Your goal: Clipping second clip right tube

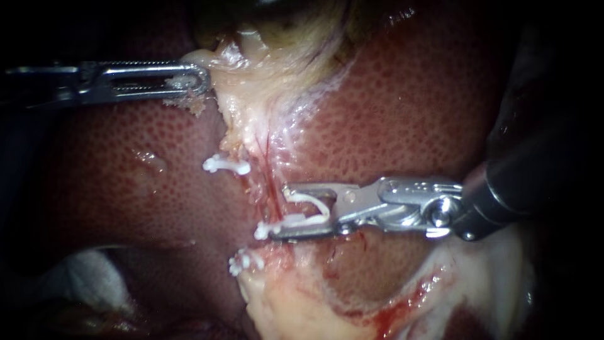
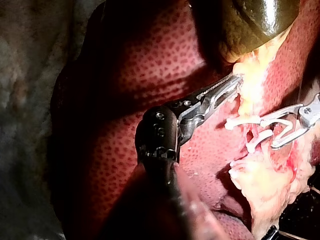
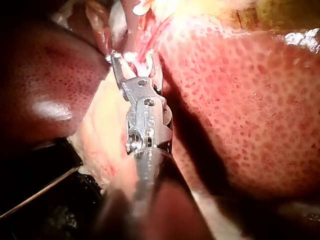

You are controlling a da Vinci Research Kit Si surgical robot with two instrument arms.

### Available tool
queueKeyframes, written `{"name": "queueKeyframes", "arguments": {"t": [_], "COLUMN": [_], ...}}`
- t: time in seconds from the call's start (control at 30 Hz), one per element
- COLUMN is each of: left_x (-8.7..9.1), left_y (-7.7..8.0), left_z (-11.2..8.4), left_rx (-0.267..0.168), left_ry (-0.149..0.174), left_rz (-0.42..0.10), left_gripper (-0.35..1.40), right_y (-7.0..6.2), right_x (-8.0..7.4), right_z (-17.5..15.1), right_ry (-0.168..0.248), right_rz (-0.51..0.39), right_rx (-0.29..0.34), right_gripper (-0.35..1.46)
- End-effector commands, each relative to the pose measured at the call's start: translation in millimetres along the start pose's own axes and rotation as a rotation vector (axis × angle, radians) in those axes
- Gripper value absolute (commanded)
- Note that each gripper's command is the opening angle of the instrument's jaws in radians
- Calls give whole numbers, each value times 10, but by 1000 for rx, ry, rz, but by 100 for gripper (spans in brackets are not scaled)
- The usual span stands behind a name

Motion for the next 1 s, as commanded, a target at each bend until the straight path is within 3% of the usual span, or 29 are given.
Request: {"name": "queueKeyframes", "arguments": {"t": [0.03,0.23,0.43,0.7,1.0], "left_x": [0,0,0,-1,-2], "left_y": [0,1,1,2,2], "left_z": [0,1,1,2,2], "left_rx": [0,1,2,0,1], "left_ry": [0,0,1,0,0], "left_rz": [0,0,0,0,1], "left_gripper": [-35,-35,-35,-35,-35], "right_y": [2,8,14,21,17], "right_x": [-3,-12,-9,0,0], "right_z": [3,15,23,38,37], "right_ry": [-2,-13,-18,30,85], "right_rz": [8,37,79,139,256], "right_rx": [5,13,30,92,249], "right_gripper": [50,50,50,50,49]}}
